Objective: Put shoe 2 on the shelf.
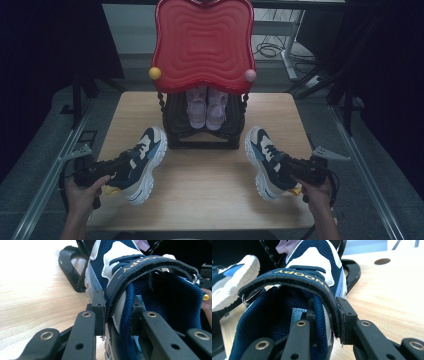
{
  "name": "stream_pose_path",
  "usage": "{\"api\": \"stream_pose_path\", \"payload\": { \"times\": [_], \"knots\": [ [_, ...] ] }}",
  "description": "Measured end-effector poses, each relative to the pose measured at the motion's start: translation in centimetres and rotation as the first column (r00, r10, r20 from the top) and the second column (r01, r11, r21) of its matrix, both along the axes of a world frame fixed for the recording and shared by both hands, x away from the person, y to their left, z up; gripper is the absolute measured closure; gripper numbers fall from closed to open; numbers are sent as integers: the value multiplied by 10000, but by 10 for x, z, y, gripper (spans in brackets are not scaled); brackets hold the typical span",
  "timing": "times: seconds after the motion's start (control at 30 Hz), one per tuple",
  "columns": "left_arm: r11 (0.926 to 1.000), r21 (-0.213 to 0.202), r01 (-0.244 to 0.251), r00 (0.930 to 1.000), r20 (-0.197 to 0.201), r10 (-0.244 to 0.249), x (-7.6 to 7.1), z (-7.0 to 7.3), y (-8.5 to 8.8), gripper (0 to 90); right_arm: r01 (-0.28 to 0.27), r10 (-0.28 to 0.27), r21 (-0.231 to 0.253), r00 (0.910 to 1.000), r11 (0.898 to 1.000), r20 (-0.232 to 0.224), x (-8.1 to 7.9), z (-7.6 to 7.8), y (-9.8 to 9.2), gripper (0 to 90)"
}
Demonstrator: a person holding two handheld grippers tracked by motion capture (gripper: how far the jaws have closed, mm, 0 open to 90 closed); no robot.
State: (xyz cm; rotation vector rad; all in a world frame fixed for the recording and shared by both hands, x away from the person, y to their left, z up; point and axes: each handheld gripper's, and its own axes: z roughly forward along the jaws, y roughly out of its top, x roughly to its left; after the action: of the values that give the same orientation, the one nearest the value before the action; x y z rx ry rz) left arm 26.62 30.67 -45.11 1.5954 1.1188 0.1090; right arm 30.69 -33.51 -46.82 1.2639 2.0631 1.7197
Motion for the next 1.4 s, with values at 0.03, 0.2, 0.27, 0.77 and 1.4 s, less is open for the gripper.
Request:
{"api": "stream_pose_path", "payload": {
  "times": [0.03, 0.2, 0.27, 0.77, 1.4],
  "knots": [
    [10000, -13, -24, 10000, 4, 24, 0, 1, 1, 738, 73, -74, 86, 10000, 9999, 37, 0, 2, -2, 744],
    [9999, -44, -100, 9997, 222, 101, 4, 7, 4, 739, 281, -290, 286, 9991, 9992, 323, 5, 10, -10, 745],
    [9998, -199, -71, 9995, 292, 77, 5, 10, 6, 739, 342, -357, 342, 9983, 9988, 451, 7, 13, -13, 745],
    [9977, -622, -277, 9967, 741, 323, 23, 33, 21, 740, 756, -867, 1302, 9929, 9886, 819, 28, 38, -25, 747],
    [9922, -1104, -573, 9904, 1190, 704, 53, 66, 24, 741, 930, -1106, 1342, 9853, 9866, 1304, 56, 89, -17, 747]
  ]
}}
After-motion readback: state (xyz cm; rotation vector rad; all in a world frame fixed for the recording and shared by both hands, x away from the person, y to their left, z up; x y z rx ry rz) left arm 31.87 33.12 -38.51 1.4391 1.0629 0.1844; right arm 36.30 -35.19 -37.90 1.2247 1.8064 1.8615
